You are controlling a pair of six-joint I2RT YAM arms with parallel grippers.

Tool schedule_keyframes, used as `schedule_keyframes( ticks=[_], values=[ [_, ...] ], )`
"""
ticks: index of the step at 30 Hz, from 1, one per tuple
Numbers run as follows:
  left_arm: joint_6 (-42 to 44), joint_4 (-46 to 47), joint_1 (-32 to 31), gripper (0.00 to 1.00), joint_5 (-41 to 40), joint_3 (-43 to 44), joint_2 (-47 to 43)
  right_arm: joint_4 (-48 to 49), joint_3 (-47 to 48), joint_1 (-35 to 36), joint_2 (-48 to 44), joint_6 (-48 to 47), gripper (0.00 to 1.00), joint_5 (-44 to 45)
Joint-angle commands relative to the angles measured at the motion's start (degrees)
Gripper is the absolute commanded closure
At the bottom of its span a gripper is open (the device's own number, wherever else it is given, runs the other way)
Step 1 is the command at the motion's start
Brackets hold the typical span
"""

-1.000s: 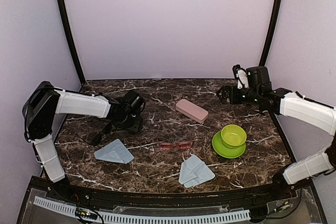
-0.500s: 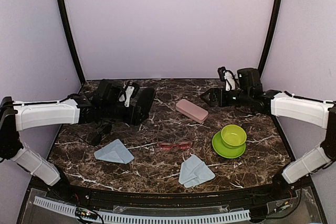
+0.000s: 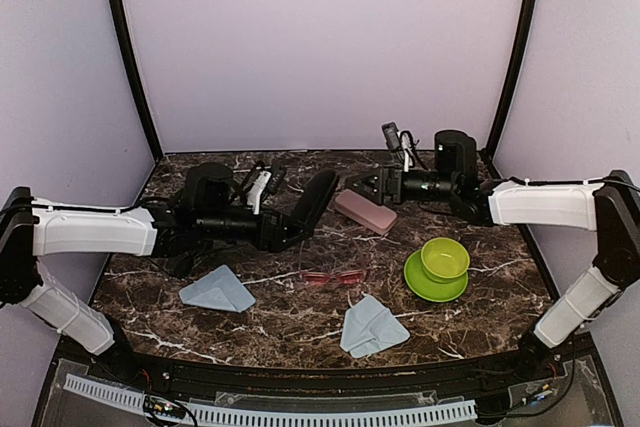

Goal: Organize the sunglasses
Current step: Pick up the sunglasses case from the center of the board, then pass from the left arm to the right

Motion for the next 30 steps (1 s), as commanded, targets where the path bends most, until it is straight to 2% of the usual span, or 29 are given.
schedule_keyframes(
  ticks=[1,5,6,7,8,15,24,30],
  values=[
    [-1.30,7.57,-1.63,1.00,3.71,0.49,-0.18,8.15,-1.09,1.99,1.02,0.88,0.00,-1.90],
    [-1.71,9.67,-2.78,1.00,5.07,0.67,0.11,13.29,-2.16,3.81,1.89,0.88,0.00,-1.90],
    [-2.23,10.43,-2.92,1.00,5.39,0.54,0.11,15.10,-2.72,4.15,2.07,7.41,0.00,-7.81],
    [-2.69,11.37,-3.01,1.00,5.86,0.36,0.11,17.02,-3.22,4.36,2.20,7.41,0.00,-7.81],
    [-3.36,12.45,-3.04,1.00,6.47,0.18,0.11,18.70,-3.71,4.49,2.41,12.89,0.00,-12.00],
    [-5.93,16.82,-3.72,1.00,8.94,-0.68,0.02,25.88,-4.87,4.87,3.11,15.55,0.01,-15.83],
    [-8.06,20.22,-4.01,1.00,11.07,-1.94,0.70,29.87,-4.27,4.87,5.69,16.94,0.08,-17.27],
    [-9.69,22.71,-4.09,1.00,11.83,-2.62,1.23,34.39,-5.42,4.87,5.75,18.63,0.19,-17.90]
  ],
)
